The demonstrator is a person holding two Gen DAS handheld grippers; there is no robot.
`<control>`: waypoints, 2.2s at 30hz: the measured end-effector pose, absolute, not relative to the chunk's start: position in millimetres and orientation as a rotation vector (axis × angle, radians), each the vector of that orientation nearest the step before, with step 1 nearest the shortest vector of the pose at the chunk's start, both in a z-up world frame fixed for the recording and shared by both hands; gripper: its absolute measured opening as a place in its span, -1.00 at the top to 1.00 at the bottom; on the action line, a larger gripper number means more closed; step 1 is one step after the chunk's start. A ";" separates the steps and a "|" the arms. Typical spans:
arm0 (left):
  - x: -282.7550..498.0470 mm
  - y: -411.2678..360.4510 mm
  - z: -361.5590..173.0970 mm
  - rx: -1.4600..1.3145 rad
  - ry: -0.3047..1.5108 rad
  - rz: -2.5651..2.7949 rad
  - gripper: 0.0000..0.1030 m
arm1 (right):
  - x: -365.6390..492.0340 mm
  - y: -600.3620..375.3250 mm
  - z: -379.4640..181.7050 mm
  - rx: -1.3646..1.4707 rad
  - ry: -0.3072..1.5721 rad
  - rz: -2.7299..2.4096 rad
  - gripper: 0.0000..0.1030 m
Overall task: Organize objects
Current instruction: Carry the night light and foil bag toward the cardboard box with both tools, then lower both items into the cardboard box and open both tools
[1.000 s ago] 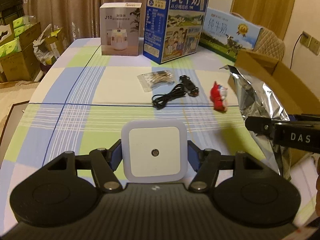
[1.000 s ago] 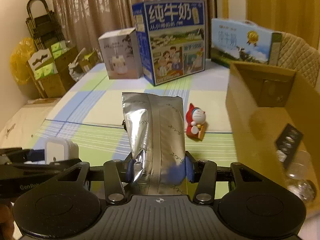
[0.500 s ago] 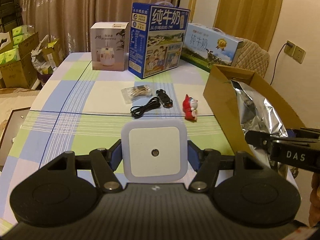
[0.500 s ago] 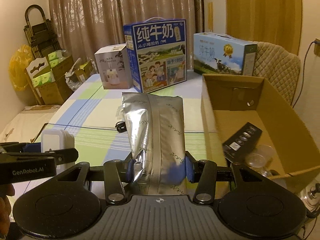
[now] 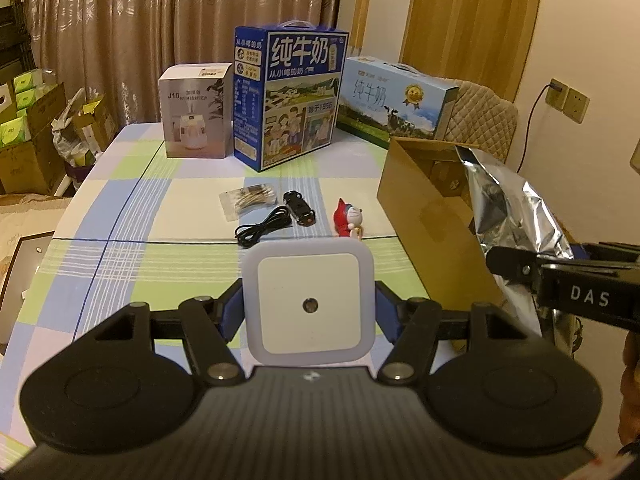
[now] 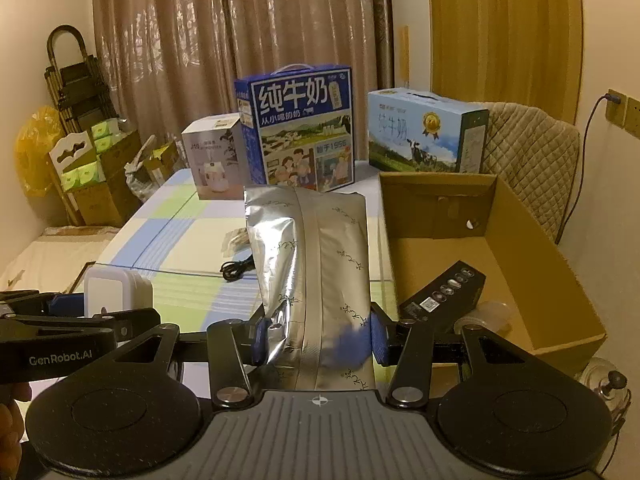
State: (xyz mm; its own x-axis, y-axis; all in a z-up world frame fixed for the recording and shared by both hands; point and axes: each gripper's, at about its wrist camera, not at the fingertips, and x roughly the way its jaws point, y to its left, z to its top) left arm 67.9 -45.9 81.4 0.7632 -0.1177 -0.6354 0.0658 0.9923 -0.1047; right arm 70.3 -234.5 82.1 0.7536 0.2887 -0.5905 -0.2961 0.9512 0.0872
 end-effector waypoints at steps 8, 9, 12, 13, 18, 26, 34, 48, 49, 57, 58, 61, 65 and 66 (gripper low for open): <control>67.5 -57.0 88.9 -0.074 0.690 -0.117 -0.18 | 67.0 -248.4 91.1 -0.011 0.625 0.304 0.13; 67.9 -59.2 89.7 -0.075 0.689 -0.122 -0.18 | 66.9 -251.2 92.1 -0.011 0.623 0.299 0.13; 69.5 -67.5 93.2 -0.077 0.686 -0.139 -0.18 | 66.5 -263.6 96.0 -0.012 0.616 0.280 0.13; 69.9 -70.4 94.6 -0.079 0.684 -0.147 -0.18 | 66.2 -268.8 97.2 -0.012 0.613 0.272 0.13; 77.8 -97.8 103.1 -0.075 0.676 -0.199 -0.18 | 70.0 -305.4 105.3 -0.015 0.596 0.209 0.13; 109.7 -165.6 111.7 -0.054 0.677 -0.309 -0.18 | 90.7 -365.3 113.4 0.000 0.591 0.125 0.12; 155.3 -219.1 95.7 -0.049 0.715 -0.388 -0.18 | 129.4 -402.2 112.3 0.007 0.598 0.091 0.12; 192.8 -239.1 76.9 -0.056 0.727 -0.403 -0.65 | 167.0 -425.9 91.9 0.045 0.633 0.076 0.12; 192.7 -235.0 76.7 -0.061 0.728 -0.395 -0.65 | 166.9 -424.4 90.5 0.043 0.636 0.080 0.12; 186.6 -201.4 71.1 -0.075 0.731 -0.336 -0.65 | 173.1 -410.3 87.2 0.036 0.652 0.116 0.12; 185.7 -198.2 70.1 -0.076 0.731 -0.331 -0.65 | 175.0 -407.9 87.9 0.032 0.651 0.118 0.12; 183.9 -189.4 66.2 -0.085 0.734 -0.319 -0.65 | 182.1 -401.8 87.6 0.023 0.649 0.125 0.12; 182.8 -180.0 61.7 -0.085 0.739 -0.303 -0.65 | 193.5 -397.3 81.3 0.019 0.648 0.148 0.03; 182.3 -177.4 60.6 -0.085 0.740 -0.301 -0.65 | 194.5 -397.3 80.7 0.018 0.641 0.144 -0.06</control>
State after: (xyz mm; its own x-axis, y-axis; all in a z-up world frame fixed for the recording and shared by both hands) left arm 182.3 -177.4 60.6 0.6977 -0.2997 -0.6507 0.2404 0.9536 -0.1814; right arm 194.5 -397.3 80.7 0.7917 0.1392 -0.5948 -0.1280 0.9899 0.0613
